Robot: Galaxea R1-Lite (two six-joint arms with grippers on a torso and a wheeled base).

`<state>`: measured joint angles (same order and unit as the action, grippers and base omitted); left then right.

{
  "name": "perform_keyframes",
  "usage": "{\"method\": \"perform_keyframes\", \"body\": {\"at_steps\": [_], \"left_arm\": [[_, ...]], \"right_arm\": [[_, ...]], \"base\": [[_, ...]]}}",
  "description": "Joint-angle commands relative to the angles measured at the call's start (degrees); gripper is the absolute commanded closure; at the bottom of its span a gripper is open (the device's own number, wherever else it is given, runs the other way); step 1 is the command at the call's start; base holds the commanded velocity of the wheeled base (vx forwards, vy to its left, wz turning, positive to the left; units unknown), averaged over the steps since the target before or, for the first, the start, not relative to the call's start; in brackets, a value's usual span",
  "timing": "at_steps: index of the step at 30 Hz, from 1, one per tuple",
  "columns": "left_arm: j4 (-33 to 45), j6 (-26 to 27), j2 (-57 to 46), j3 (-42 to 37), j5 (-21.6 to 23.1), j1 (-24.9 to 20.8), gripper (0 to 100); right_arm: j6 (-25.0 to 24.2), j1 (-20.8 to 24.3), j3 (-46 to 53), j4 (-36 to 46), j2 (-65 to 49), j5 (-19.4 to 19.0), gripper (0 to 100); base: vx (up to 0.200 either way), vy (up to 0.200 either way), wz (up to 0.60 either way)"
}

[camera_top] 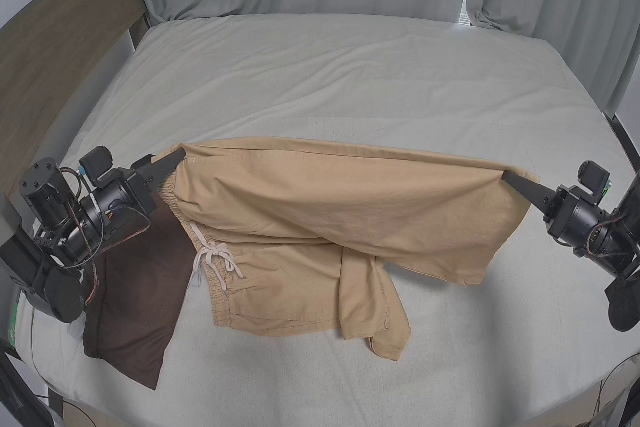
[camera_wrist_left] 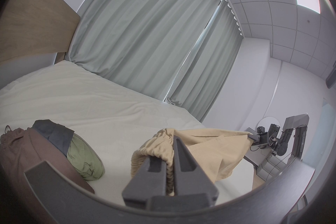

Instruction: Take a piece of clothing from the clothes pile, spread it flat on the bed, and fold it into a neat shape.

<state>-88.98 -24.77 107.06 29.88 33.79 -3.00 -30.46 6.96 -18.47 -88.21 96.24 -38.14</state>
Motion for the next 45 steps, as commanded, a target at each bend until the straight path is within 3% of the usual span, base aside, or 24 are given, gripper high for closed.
{"method": "perform_keyframes", "body": {"at_steps": [1,10,15,23,29,39,45], "left_arm": [[-0.05,-0.01,0.08,0.00,-0.04,0.01,100],[-0.05,0.34,-0.71,-0.96,-0.66,0.27,100],[-0.05,-0.28,0.78,-0.17,-0.75,0.54,100],[-0.05,-0.37,5.97,3.78,-1.54,0.27,100],[-0.05,-1.24,9.57,7.65,-4.52,0.54,100],[0.03,-3.97,13.00,12.22,-4.96,0.01,100],[-0.05,-4.14,17.40,16.79,-10.33,-0.60,100]], "right_arm": [[0.05,0.33,0.28,-0.03,0.17,0.00,100],[0.32,0.51,-0.52,-0.03,0.52,0.09,100],[0.32,0.07,-5.70,0.06,4.65,0.18,100],[0.41,-0.37,-12.29,-0.03,10.54,2.81,100],[0.23,-1.07,-16.95,-0.03,14.85,2.90,100],[-1.88,-1.42,-24.16,0.06,20.56,2.81,100],[-4.43,-1.42,-28.73,0.06,23.46,2.46,100]], "base": [[0.000,0.000,0.00],[0.000,0.000,0.00],[0.000,0.000,0.00],[0.000,0.000,0.00],[0.000,0.000,0.00],[0.000,0.000,0.00],[0.000,0.000,0.00]]}}
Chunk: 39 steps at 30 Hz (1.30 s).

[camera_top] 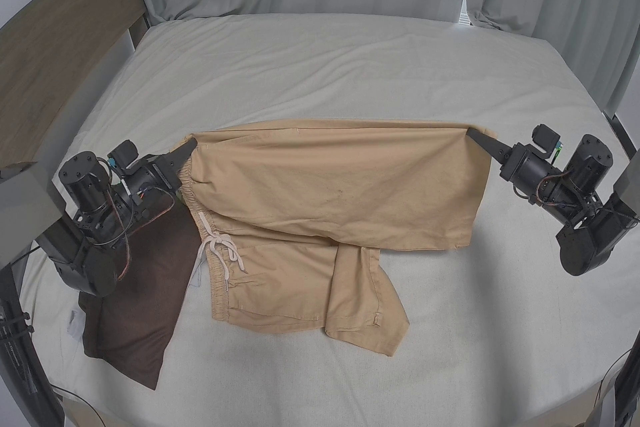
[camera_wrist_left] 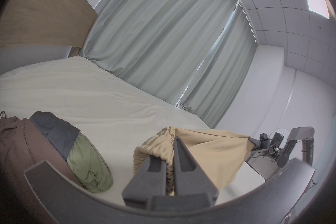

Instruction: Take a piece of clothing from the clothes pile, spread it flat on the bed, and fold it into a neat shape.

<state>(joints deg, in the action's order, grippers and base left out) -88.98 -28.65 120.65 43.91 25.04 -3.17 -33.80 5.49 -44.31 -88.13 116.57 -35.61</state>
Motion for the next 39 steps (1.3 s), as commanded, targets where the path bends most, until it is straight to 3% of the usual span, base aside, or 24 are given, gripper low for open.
{"method": "perform_keyframes", "body": {"at_steps": [1,12,26,39], "left_arm": [[-0.05,-0.53,4.42,3.29,-1.75,-0.52,100],[-0.05,-1.59,10.83,10.14,-2.19,-1.05,100],[0.03,-4.22,16.72,19.55,-6.76,-1.14,100],[0.03,-7.12,19.80,24.29,-6.76,-1.05,100]], "right_arm": [[-1.97,0.05,-3.85,-0.03,3.93,-0.07,100],[-3.90,-0.74,-14.66,0.41,11.58,0.01,100],[-4.60,-1.18,-24.86,0.50,19.93,0.10,100],[-7.33,-0.65,-30.92,0.59,23.27,0.01,100]], "base": [[0.000,0.000,0.00],[0.000,0.000,0.00],[0.000,0.000,0.00],[0.000,0.000,0.00]]}}
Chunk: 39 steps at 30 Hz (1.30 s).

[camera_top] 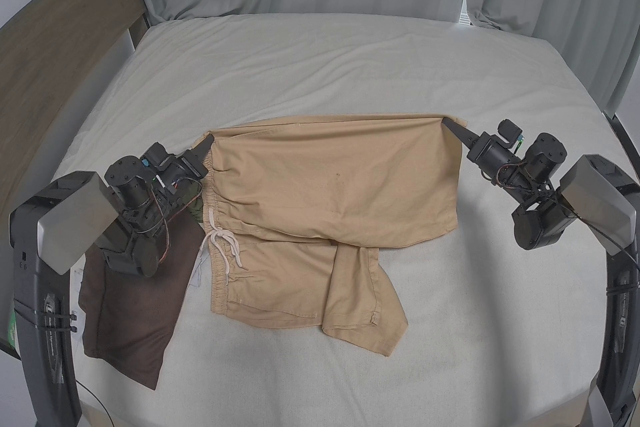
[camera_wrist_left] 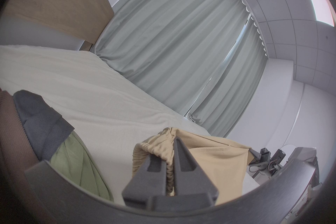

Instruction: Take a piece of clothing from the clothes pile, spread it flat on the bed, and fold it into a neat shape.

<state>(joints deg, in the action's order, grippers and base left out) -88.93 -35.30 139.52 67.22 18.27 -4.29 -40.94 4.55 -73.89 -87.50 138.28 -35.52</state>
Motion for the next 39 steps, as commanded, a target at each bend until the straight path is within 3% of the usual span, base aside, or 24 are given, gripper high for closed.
{"method": "perform_keyframes", "body": {"at_steps": [1,27,28,29,30,32,37,39], "left_arm": [[-0.01,-0.47,1.02,1.16,0.01,0.07,100],[0.07,-2.93,3.30,3.80,0.10,0.51,100],[0.16,-3.54,3.30,4.24,0.01,0.42,0],[0.16,-3.72,3.30,4.32,0.01,0.34,0],[0.25,-4.07,3.30,4.68,0.01,0.34,0],[1.13,-5.13,3.13,5.03,0.27,0.16,0],[3.94,-13.65,2.77,5.20,-0.08,-0.46,0],[4.73,-13.65,2.77,5.20,-0.08,-0.46,0]], "right_arm": [[-0.20,0.29,-2.05,-0.03,2.26,-0.07,100],[-0.37,0.73,-13.74,4.89,6.57,-0.07,100],[-0.37,0.73,-14.62,5.68,6.65,0.02,100],[-0.37,0.73,-14.79,5.85,6.65,0.02,100],[-0.37,0.81,-15.50,6.12,6.74,0.02,0],[-0.20,0.90,-17.08,7.08,7.09,0.28,0],[-0.11,0.64,-18.66,7.17,9.91,0.46,0],[-0.20,0.55,-17.69,6.64,9.55,0.46,0]], "base": [[0.000,0.000,0.00],[0.000,0.000,0.00],[0.000,0.000,0.00],[0.000,0.000,0.00],[0.000,0.000,0.00],[0.000,0.000,0.00],[0.000,0.000,0.00],[0.000,0.000,0.00]]}}
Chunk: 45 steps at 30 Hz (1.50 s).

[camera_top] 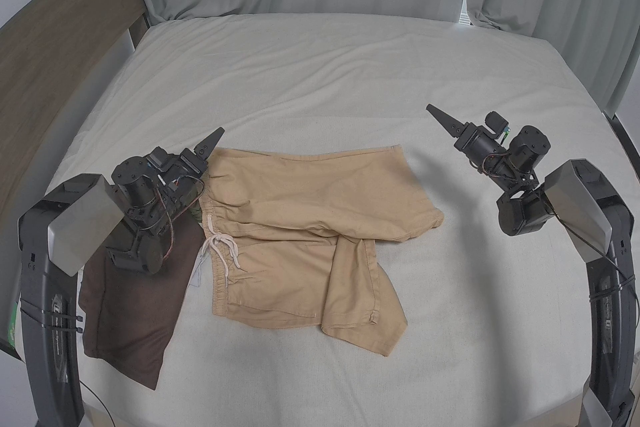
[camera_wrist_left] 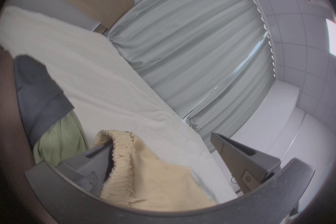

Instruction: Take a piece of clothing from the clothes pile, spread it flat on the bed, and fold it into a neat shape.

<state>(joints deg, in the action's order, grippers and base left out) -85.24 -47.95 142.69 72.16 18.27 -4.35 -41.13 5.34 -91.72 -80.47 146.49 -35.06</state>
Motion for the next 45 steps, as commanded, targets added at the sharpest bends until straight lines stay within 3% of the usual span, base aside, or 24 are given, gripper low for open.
{"method": "perform_keyframes", "body": {"at_steps": [1,8,11,15,19,21,26,30,36,37,38,40,45], "left_arm": [[1.92,-1.01,-0.31,0.18,-0.17,-0.31,0],[2.53,-0.92,-3.74,-5.36,-0.26,0.22,0],[2.00,-0.66,-8.39,-12.57,0.36,0.40,0],[1.74,1.01,-15.16,-22.15,1.06,0.84,0],[1.04,5.05,-17.89,-27.68,1.94,2.24,0],[-3.18,9.45,-21.14,-35.24,5.02,4.79,0],[-3.53,10.24,-27.91,-41.57,9.32,6.55,0],[-3.62,11.30,-34.76,-51.33,15.21,5.67,0],[-3.71,23.69,-36.34,-53.70,19.08,5.14,0],[-3.71,23.69,-36.34,-53.70,19.08,5.14,0],[-3.71,27.99,-37.13,-54.31,21.45,5.14,0],[-3.62,31.51,-37.05,-54.75,23.30,5.06,0],[-3.62,37.49,-34.85,-56.07,23.74,5.06,0]], "right_arm": [[0.09,-0.15,2.07,-1.44,0.20,-0.01,0],[0.26,2.13,18.51,-6.10,-10.53,-0.10,0],[1.14,4.33,27.21,-7.77,-15.54,-0.01,0],[8.52,6.35,37.93,-7.77,-20.90,-0.62,0],[12.04,8.20,42.77,-7.77,-23.36,-0.54,0],[14.59,10.57,48.39,-7.86,-26.35,-0.36,0],[15.20,13.38,54.28,-7.86,-29.86,-0.36,0],[14.94,14.00,61.58,-7.77,-33.73,-0.89,0],[15.20,13.82,68.87,-7.86,-36.10,-3.00,0],[15.20,13.82,68.96,-7.86,-36.10,-3.00,0],[15.20,13.91,69.40,-7.77,-36.37,-2.91,0],[15.20,13.91,70.45,-7.77,-36.46,-3.00,0],[15.47,14.17,70.72,-7.77,-33.55,-2.91,0]], "base": [[0.000,0.000,0.00],[0.000,0.000,0.00],[0.000,0.000,0.00],[0.000,0.000,0.00],[0.000,0.000,0.00],[0.000,0.000,0.00],[0.000,0.000,0.00],[0.000,0.000,0.00],[0.000,0.000,0.00],[0.000,0.000,0.00],[0.000,0.000,0.00],[0.000,0.000,0.00],[0.000,0.000,0.00]]}}
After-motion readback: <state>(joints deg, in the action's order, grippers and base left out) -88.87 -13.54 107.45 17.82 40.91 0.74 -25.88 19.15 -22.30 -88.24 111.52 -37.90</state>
